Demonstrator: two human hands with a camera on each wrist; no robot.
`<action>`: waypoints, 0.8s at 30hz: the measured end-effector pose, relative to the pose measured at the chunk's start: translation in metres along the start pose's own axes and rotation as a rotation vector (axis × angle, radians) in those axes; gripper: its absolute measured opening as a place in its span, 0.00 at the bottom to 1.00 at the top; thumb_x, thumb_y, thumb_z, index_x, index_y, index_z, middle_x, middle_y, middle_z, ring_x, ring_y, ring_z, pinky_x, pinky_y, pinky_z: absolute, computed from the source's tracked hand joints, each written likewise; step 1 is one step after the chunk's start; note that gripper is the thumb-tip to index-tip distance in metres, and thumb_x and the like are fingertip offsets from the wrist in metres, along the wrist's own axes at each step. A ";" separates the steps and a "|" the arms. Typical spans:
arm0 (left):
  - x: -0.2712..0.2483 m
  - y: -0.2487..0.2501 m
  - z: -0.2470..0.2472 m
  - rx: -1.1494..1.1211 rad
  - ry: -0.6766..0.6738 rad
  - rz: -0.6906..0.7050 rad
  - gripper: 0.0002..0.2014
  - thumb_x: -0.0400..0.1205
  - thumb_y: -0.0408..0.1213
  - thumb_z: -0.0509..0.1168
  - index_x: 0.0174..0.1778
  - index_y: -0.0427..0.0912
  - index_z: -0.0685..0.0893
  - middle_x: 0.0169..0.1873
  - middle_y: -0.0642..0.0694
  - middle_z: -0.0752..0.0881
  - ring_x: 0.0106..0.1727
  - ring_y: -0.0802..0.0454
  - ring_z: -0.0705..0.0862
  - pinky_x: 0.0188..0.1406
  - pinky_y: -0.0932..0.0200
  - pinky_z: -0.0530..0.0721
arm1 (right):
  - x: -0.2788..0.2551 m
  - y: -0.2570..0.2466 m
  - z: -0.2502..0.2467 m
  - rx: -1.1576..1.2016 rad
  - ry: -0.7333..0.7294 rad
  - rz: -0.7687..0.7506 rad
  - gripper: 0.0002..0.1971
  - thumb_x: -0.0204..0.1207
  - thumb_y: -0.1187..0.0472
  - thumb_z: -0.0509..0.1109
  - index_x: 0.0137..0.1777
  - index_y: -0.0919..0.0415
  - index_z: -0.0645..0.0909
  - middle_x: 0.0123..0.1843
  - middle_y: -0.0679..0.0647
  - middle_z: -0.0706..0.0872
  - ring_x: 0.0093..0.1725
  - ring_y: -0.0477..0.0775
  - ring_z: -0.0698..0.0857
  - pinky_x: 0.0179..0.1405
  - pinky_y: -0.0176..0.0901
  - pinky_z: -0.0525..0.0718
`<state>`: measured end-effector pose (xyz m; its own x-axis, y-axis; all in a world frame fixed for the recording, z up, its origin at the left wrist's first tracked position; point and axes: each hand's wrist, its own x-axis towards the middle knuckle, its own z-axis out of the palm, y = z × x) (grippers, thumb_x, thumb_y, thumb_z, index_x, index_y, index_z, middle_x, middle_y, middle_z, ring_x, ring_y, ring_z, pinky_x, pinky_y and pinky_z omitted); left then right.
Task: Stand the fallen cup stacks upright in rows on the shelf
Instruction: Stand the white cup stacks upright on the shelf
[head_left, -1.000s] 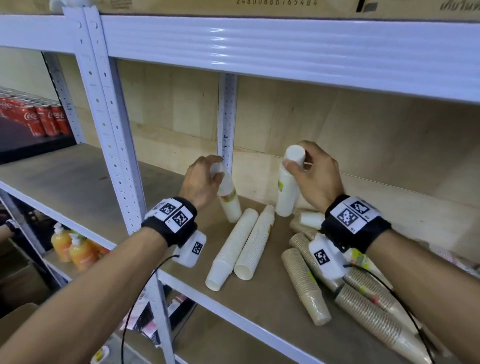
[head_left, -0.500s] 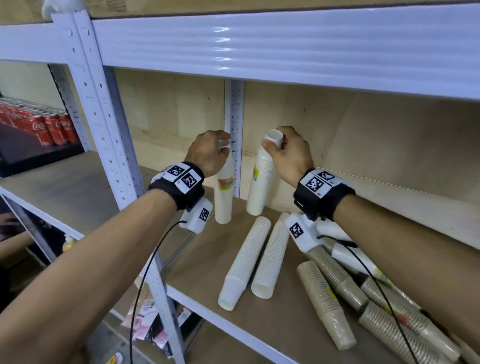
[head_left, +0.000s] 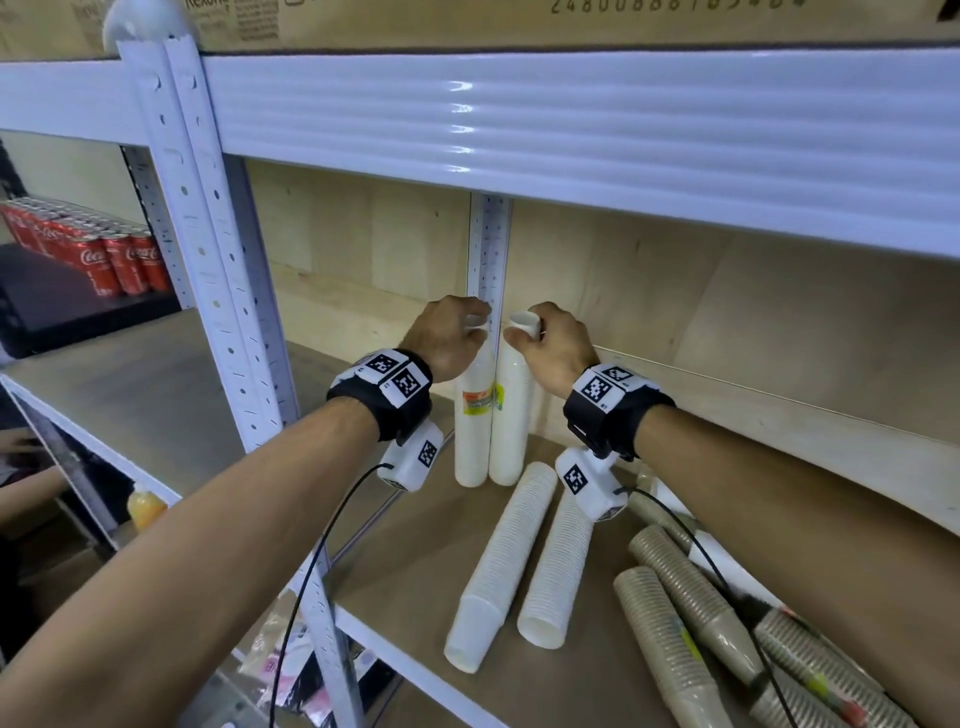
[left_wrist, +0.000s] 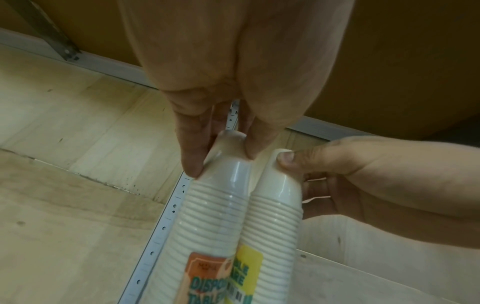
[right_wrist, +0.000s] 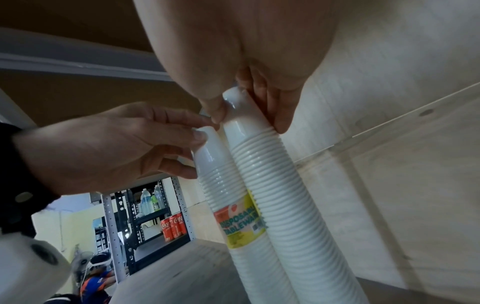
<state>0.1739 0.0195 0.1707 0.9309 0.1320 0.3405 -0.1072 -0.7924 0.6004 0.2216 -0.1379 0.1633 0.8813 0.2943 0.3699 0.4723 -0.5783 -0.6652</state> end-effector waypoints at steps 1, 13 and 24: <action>0.001 -0.001 0.001 -0.011 -0.005 -0.002 0.20 0.85 0.32 0.61 0.75 0.41 0.79 0.71 0.44 0.82 0.73 0.50 0.79 0.69 0.63 0.74 | 0.001 0.002 0.002 -0.001 -0.011 0.001 0.18 0.80 0.51 0.69 0.64 0.61 0.79 0.56 0.56 0.86 0.49 0.55 0.83 0.46 0.41 0.77; 0.013 -0.001 0.005 0.048 0.026 0.040 0.16 0.83 0.38 0.68 0.67 0.43 0.84 0.69 0.45 0.83 0.70 0.47 0.80 0.60 0.64 0.73 | 0.017 0.014 0.004 -0.062 -0.024 -0.001 0.21 0.78 0.54 0.72 0.70 0.57 0.78 0.65 0.59 0.77 0.59 0.59 0.83 0.51 0.38 0.76; 0.016 0.003 0.007 -0.025 -0.012 0.015 0.14 0.82 0.33 0.67 0.64 0.43 0.85 0.67 0.45 0.84 0.69 0.48 0.81 0.62 0.62 0.76 | 0.017 0.011 -0.005 -0.056 -0.135 -0.064 0.21 0.79 0.54 0.71 0.71 0.55 0.78 0.69 0.56 0.78 0.64 0.57 0.82 0.54 0.39 0.75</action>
<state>0.1906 0.0149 0.1732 0.9332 0.1129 0.3412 -0.1299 -0.7792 0.6132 0.2418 -0.1427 0.1657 0.8458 0.4288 0.3173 0.5288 -0.5955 -0.6048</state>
